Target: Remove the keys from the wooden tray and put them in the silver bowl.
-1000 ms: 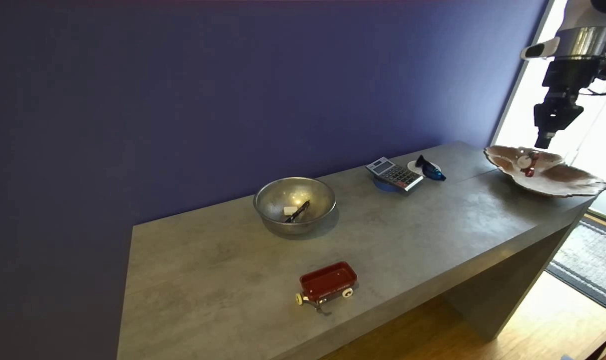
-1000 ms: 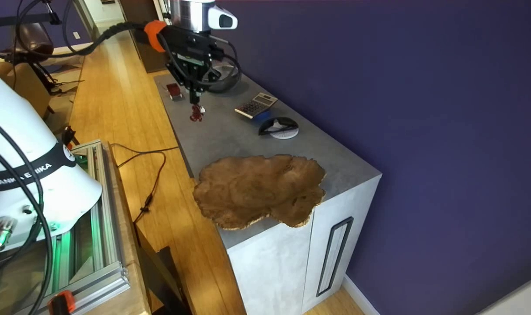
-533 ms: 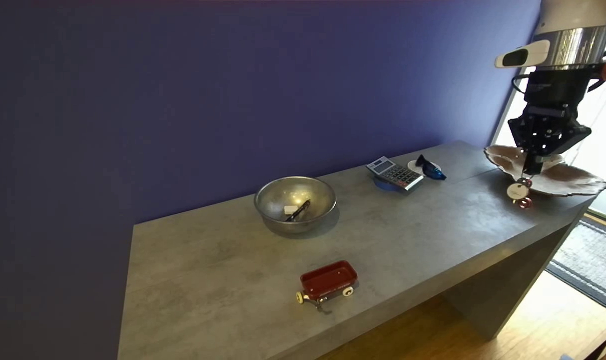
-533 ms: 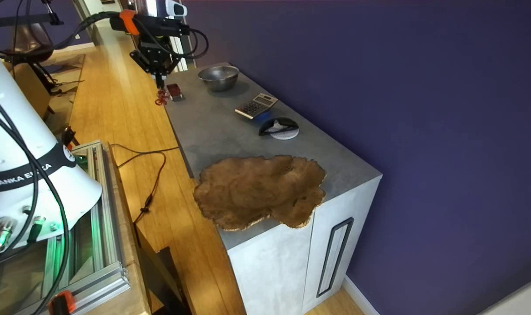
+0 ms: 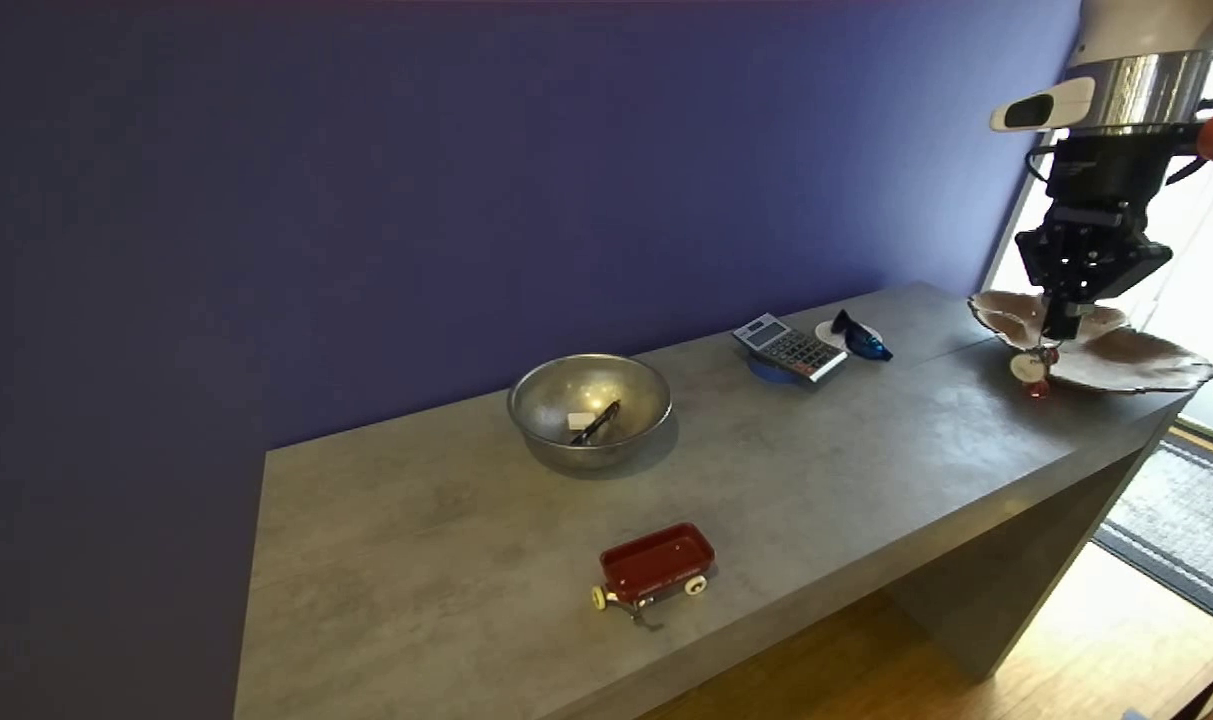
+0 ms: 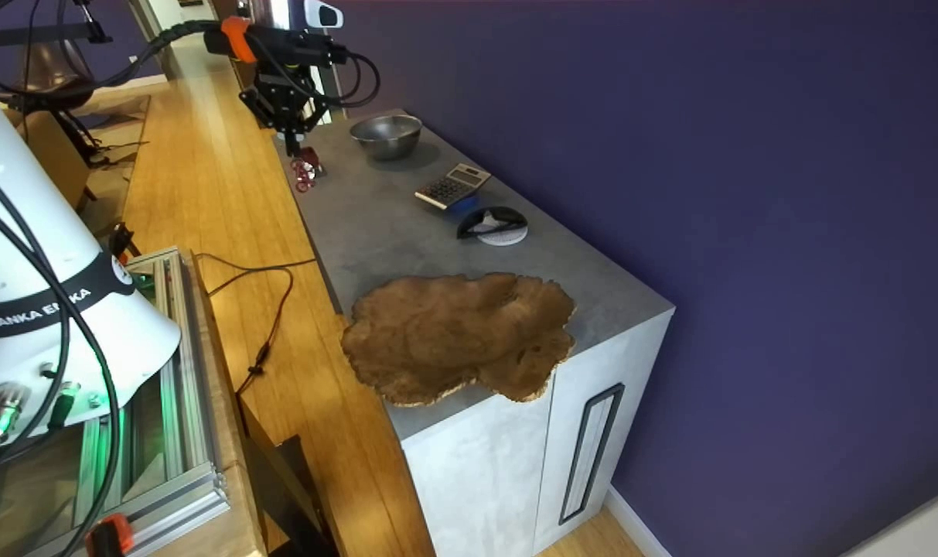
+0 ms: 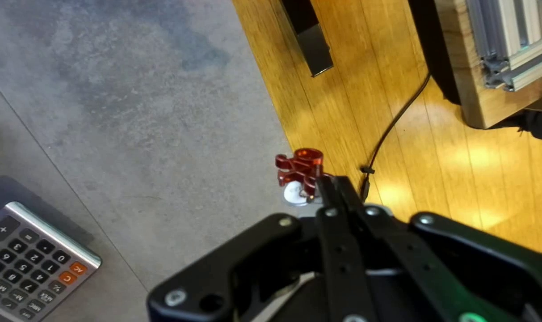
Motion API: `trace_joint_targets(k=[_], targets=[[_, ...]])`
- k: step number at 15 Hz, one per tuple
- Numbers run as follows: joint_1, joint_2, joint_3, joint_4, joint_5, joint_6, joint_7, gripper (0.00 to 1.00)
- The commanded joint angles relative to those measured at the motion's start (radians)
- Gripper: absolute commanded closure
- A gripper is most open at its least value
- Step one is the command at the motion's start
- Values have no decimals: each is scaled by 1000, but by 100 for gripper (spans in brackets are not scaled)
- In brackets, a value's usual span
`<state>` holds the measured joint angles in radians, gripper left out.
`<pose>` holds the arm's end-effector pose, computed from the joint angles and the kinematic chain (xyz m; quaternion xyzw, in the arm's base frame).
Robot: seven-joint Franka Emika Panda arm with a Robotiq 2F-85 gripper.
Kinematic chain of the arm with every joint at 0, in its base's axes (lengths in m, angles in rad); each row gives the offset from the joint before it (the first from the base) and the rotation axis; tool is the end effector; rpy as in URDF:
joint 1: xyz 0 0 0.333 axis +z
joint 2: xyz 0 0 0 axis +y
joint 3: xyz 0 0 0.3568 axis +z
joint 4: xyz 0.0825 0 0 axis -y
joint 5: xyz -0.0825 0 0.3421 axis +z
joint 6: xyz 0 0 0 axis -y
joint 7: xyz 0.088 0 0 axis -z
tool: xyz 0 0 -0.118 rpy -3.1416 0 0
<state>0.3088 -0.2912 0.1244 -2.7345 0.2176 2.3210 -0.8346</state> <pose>0.3004 0.1444 0.3611 -0.8490 -0.5218 0.0476 0.0680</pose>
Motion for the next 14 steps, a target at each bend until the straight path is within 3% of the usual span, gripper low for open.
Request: trace_joint_targets(k=[1, 4, 7, 10, 11, 14], targets=[[51, 126, 80, 133, -42, 96, 78, 99], [74, 196, 173, 242, -185, 190, 155, 99], [83, 305, 255, 392, -435, 240, 294, 99], [108, 419, 295, 548, -672, 229, 423, 99], [94, 314, 282, 432, -556, 239, 357, 97], [107, 396, 295, 520, -632, 239, 397, 97]])
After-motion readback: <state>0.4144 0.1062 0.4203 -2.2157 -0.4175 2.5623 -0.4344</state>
